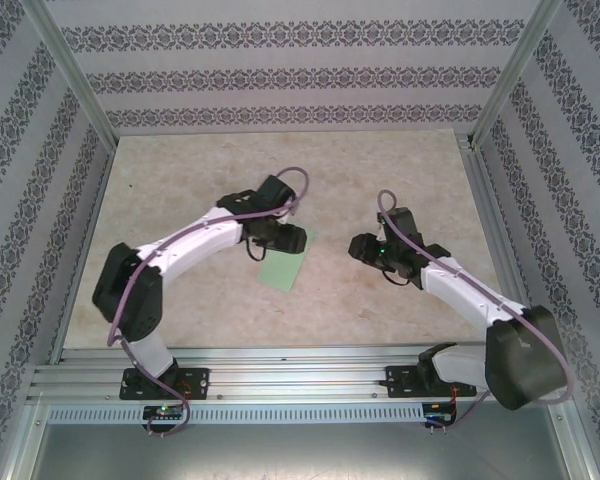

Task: Fold a paper plane with a square sheet of paper (fold left side to right side)
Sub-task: Third fold the triangle at the center of the table.

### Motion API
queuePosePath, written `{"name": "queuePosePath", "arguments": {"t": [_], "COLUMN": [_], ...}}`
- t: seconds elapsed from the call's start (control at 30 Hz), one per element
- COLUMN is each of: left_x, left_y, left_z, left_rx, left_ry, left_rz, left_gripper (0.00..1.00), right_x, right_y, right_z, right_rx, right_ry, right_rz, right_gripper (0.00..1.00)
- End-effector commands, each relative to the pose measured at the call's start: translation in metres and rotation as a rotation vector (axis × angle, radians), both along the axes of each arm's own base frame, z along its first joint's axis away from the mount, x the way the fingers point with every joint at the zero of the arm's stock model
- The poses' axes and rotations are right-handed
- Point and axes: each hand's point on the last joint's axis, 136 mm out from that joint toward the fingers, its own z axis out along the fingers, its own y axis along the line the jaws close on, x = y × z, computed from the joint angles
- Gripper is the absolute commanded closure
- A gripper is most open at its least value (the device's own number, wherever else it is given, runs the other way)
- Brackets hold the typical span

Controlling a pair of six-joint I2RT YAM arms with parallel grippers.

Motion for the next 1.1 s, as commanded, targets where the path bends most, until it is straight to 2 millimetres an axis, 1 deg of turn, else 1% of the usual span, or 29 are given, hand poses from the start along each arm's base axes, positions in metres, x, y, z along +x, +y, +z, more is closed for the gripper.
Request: {"name": "queuePosePath", "arguments": {"t": [0.0,0.07,0.17,0.27,0.4,0.53,0.67,0.9,1.07], "left_x": [0.008,0.009,0.011,0.013,0.017,0.021,0.023,0.025,0.027], "left_y": [0.015,0.031,0.041,0.047,0.045,0.044,0.045,0.041,0.033], "left_z": [0.002,-0.006,-0.018,-0.030,-0.043,-0.058,-0.068,-0.080,-0.084], "left_rx": [-0.216,-0.270,-0.329,-0.335,-0.340,-0.329,-0.304,-0.304,-0.331], "left_ry": [0.010,0.033,0.058,0.073,0.097,0.125,0.147,0.185,0.212], "left_rz": [0.060,0.100,0.130,0.151,0.155,0.162,0.170,0.170,0.156], "left_gripper": [0.35,0.34,0.34,0.34,0.34,0.33,0.32,0.31,0.34], "right_x": [0.024,0.031,0.044,0.058,0.072,0.079,0.082,0.080,0.079], "right_y": [0.053,0.078,0.105,0.120,0.133,0.138,0.131,0.128,0.125], "right_z": [0.016,0.012,0.003,-0.007,-0.023,-0.044,-0.057,-0.064,-0.066], "right_rx": [0.105,0.115,0.089,0.077,0.071,0.044,0.018,0.027,0.035], "right_ry": [-0.062,-0.061,-0.057,-0.052,-0.028,0.008,0.033,0.047,0.051], "right_rz": [0.056,0.097,0.143,0.163,0.181,0.189,0.175,0.179,0.179], "right_gripper": [0.57,0.57,0.58,0.59,0.59,0.60,0.60,0.60,0.60]}}
